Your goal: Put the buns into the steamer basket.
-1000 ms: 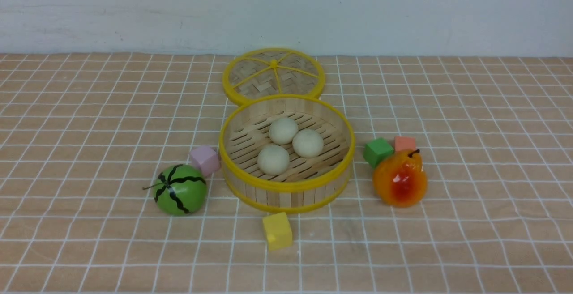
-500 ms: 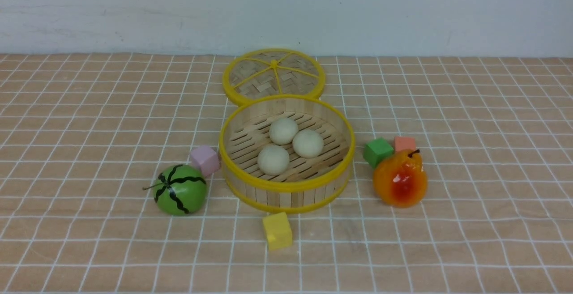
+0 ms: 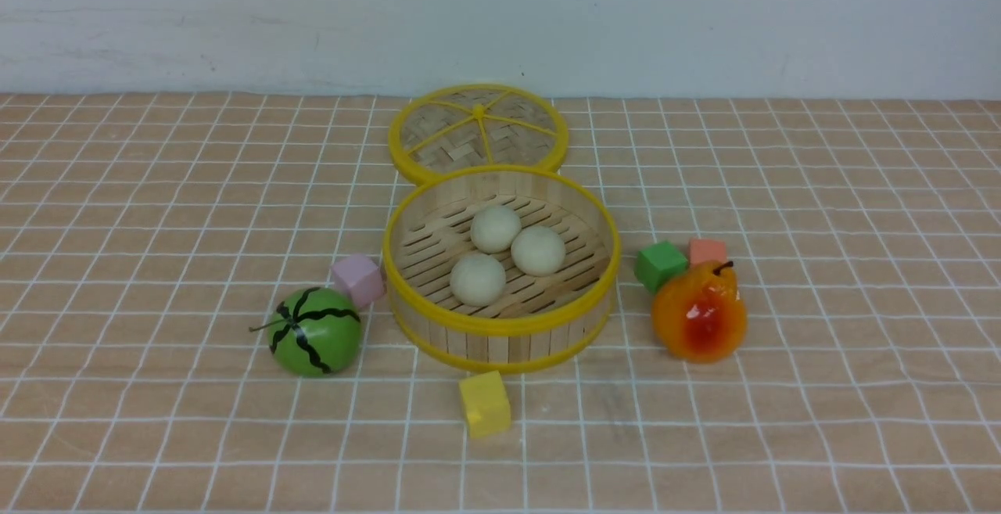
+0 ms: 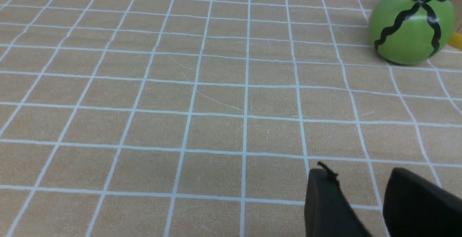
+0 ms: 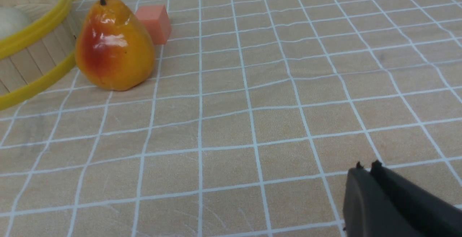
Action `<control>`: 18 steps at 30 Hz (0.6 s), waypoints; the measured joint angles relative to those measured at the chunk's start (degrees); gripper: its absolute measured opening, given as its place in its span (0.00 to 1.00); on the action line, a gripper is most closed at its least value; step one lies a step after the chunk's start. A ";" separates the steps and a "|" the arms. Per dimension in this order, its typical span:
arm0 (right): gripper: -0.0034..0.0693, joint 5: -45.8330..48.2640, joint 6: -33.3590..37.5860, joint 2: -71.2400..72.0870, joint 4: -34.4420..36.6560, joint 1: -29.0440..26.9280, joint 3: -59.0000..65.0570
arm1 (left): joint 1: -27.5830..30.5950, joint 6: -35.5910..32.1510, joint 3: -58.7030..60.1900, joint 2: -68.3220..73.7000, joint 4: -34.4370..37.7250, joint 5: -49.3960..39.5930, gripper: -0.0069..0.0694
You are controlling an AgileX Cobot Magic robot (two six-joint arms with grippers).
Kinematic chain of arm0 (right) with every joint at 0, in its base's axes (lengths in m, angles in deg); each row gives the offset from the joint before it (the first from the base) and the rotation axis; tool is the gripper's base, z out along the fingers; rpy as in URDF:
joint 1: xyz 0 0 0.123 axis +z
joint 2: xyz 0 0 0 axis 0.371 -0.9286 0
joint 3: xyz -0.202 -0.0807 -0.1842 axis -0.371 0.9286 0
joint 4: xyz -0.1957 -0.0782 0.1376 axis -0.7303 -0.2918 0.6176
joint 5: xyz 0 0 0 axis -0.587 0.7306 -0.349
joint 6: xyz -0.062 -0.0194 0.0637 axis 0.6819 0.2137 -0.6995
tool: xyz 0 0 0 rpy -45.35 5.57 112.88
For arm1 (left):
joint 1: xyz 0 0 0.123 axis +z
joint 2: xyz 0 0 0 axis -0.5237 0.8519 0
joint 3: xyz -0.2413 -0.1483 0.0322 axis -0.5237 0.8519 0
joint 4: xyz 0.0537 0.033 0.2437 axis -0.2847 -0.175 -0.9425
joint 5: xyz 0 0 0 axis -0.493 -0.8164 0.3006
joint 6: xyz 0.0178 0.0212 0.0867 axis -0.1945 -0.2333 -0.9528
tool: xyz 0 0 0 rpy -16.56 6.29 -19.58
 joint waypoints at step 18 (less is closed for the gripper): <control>0.10 0.00 0.00 0.00 0.06 0.00 0.00 | 0.00 0.00 0.00 0.00 0.00 0.00 0.40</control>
